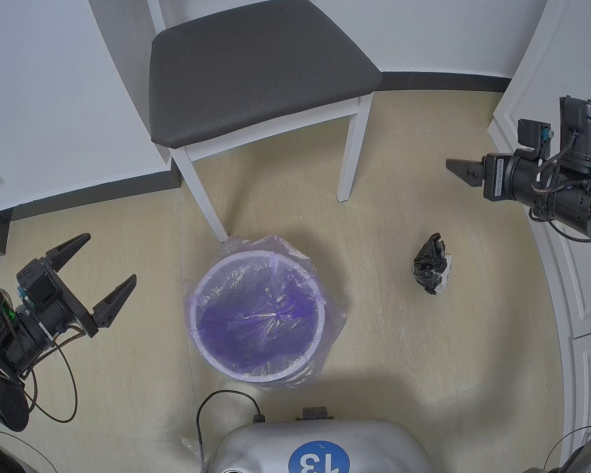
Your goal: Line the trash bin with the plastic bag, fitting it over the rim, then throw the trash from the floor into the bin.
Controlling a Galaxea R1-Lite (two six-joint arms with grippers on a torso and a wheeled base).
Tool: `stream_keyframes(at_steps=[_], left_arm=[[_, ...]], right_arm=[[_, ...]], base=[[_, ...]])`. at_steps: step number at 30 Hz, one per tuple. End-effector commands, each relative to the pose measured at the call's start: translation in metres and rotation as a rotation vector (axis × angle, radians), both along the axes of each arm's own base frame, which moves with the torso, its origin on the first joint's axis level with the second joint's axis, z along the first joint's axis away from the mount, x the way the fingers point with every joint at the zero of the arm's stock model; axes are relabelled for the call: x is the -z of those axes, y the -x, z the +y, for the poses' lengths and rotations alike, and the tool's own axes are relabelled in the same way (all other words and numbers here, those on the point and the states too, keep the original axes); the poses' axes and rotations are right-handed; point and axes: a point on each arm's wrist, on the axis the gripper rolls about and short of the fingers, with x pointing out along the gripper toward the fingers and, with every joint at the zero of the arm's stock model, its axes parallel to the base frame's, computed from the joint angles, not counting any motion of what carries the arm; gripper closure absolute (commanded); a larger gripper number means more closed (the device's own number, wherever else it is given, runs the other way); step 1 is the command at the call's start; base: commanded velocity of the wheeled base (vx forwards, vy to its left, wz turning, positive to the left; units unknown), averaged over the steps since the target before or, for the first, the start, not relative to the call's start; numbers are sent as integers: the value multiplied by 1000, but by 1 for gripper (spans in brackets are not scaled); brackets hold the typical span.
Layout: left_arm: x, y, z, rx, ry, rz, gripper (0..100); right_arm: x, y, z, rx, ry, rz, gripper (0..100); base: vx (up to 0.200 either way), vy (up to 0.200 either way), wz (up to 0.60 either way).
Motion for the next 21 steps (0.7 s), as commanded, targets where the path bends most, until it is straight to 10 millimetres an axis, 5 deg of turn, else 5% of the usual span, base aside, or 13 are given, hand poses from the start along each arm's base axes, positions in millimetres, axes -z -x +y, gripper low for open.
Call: stream_keyframes(at_steps=[1, 6, 13, 21], left_arm=[[-2, 9, -8, 46, 20, -5, 0], [-10, 15, -9, 56, 94, -5, 0], [-11, 21, -9, 61, 134, 13, 0], [-15, 27, -10, 68, 137, -9, 0]], right_arm=[[24, -7, -6, -2, 79, 30, 0], [20, -4, -18, 34, 140, 162, 0], [20, 36, -25, 0, 226, 222, 0], [36, 27, -23, 16, 177, 281, 0]], base=[[0, 0, 0], [0, 0, 0], [0, 0, 0], [-75, 0, 0]])
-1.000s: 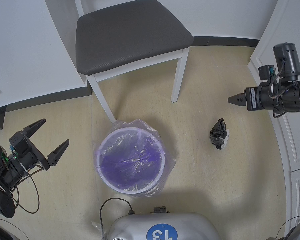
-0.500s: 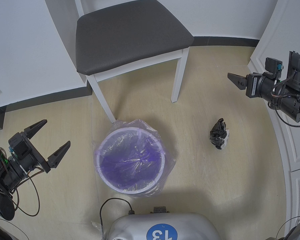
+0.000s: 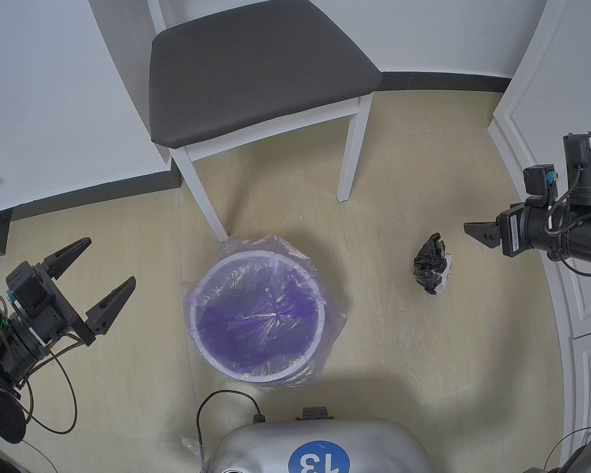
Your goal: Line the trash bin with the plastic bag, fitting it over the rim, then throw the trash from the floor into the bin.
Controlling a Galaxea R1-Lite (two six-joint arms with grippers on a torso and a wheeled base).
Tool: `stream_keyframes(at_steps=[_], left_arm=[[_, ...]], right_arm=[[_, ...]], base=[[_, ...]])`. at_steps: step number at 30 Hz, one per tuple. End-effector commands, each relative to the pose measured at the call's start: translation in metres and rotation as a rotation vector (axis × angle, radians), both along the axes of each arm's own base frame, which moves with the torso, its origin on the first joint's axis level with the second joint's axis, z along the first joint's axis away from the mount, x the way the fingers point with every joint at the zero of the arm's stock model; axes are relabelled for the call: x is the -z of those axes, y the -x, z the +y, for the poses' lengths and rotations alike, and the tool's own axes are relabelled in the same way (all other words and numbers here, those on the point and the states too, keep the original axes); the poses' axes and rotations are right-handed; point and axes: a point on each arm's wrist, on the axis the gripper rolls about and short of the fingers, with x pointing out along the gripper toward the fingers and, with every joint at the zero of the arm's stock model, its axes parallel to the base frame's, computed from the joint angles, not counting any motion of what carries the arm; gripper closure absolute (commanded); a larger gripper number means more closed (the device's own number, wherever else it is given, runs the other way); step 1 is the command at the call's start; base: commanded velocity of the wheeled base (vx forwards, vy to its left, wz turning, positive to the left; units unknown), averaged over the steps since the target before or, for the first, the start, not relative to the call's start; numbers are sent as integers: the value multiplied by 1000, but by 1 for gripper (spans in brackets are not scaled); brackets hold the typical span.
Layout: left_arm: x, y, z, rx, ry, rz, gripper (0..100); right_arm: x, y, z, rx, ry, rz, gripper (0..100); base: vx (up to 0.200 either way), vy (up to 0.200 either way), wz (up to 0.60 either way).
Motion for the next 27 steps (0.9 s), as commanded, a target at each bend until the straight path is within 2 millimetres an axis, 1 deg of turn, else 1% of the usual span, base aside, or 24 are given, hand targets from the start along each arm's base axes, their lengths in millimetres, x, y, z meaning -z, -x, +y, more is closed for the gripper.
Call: stream_keyframes(at_steps=[1, 3, 6, 10, 11, 12, 13, 14, 15, 17, 19, 22, 23, 25, 26, 27], left_arm=[[-7, 7, -1, 5, 5, -45, 0], [-7, 5, -1, 9, 10, -40, 0], [-5, 3, -1, 12, 9, -31, 0], [-5, 2, 0, 13, 9, -26, 0], [-5, 2, 0, 13, 9, -26, 0], [-5, 2, 0, 13, 9, -28, 0], [-5, 2, 0, 13, 9, -28, 0], [-5, 3, 0, 10, 9, -31, 0], [-6, 3, 0, 10, 9, -32, 0], [-6, 4, 1, 6, 8, -35, 0], [-6, 4, 1, 4, 8, -35, 0], [-6, 3, 1, 3, 8, -35, 0], [-6, 3, 1, 3, 8, -35, 0], [-5, 2, 2, 3, 9, -29, 0], [-5, 2, 2, 3, 9, -28, 0], [-5, 2, 2, 3, 9, -28, 0]], right_arm=[[7, 0, -1, 31, -47, 28, 0], [14, -7, 3, 42, -86, 63, 0], [24, -14, 5, 53, -101, 104, 0], [64, -38, 11, 67, -47, 235, 0], [64, -38, 11, 67, -47, 235, 0], [84, -52, 13, 83, -24, 293, 0], [84, -52, 13, 83, -24, 293, 0], [100, -65, 16, 87, -17, 312, 0], [105, -71, 18, 85, -18, 306, 0], [123, -88, 20, 95, -24, 296, 0], [135, -102, 21, 103, -34, 271, 0], [158, -126, 16, 134, -41, 254, 0], [158, -127, 16, 135, -42, 252, 0], [172, -143, 9, 161, -48, 243, 0], [174, -149, 6, 173, -53, 234, 0], [175, -150, 5, 174, -54, 231, 0]], base=[[-200, 0, 0], [-200, 0, 0], [0, 0, 0], [0, 0, 0], [0, 0, 0], [0, 0, 0], [0, 0, 0], [0, 0, 0], [0, 0, 0], [0, 0, 0], [0, 0, 0], [0, 0, 0], [0, 0, 0], [0, 0, 0], [0, 0, 0], [0, 0, 0]])
